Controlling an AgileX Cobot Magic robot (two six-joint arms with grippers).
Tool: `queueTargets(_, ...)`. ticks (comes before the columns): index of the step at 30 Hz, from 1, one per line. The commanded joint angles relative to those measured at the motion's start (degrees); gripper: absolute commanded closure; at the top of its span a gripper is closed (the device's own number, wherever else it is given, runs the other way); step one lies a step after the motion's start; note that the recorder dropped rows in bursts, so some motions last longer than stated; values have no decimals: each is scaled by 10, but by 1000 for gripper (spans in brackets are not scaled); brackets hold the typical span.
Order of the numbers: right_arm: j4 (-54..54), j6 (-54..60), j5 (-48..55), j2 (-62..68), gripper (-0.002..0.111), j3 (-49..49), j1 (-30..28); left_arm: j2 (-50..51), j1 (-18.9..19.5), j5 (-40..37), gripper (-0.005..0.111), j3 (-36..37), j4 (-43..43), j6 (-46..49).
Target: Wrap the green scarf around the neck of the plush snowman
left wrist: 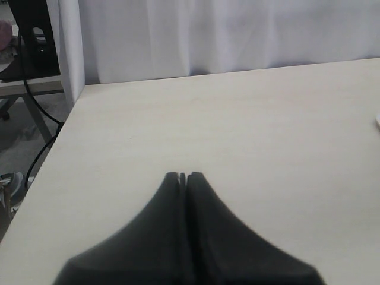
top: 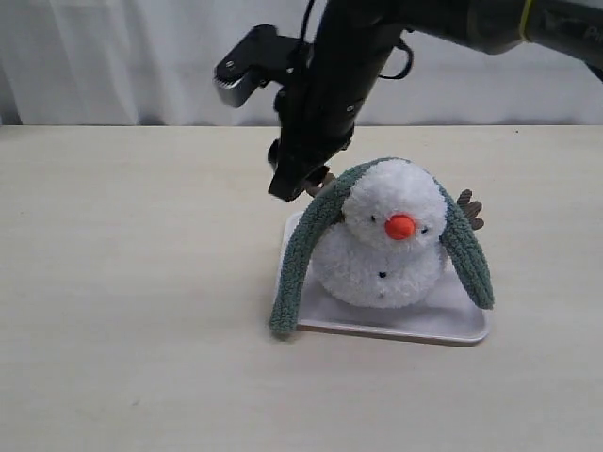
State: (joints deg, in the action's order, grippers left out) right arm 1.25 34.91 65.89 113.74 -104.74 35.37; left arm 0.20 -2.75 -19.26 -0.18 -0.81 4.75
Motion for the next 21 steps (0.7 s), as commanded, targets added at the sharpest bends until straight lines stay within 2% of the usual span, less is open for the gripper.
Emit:
queueTargets(1, -89, 113, 4, 2, 45, -2, 70, -2, 2, 7, 107, 2, 1, -3)
queueTargets(3, -167, 131, 13, 17, 46, -2, 99, -2, 2, 7, 107, 2, 1, -3)
queueTargets(7, -248, 151, 36, 52, 46, -2, 126, -2, 2, 7, 107, 2, 1, -3)
queueTargets(21, -293, 169, 41, 135, 46, -2, 132, -2, 2, 7, 107, 2, 1, -3)
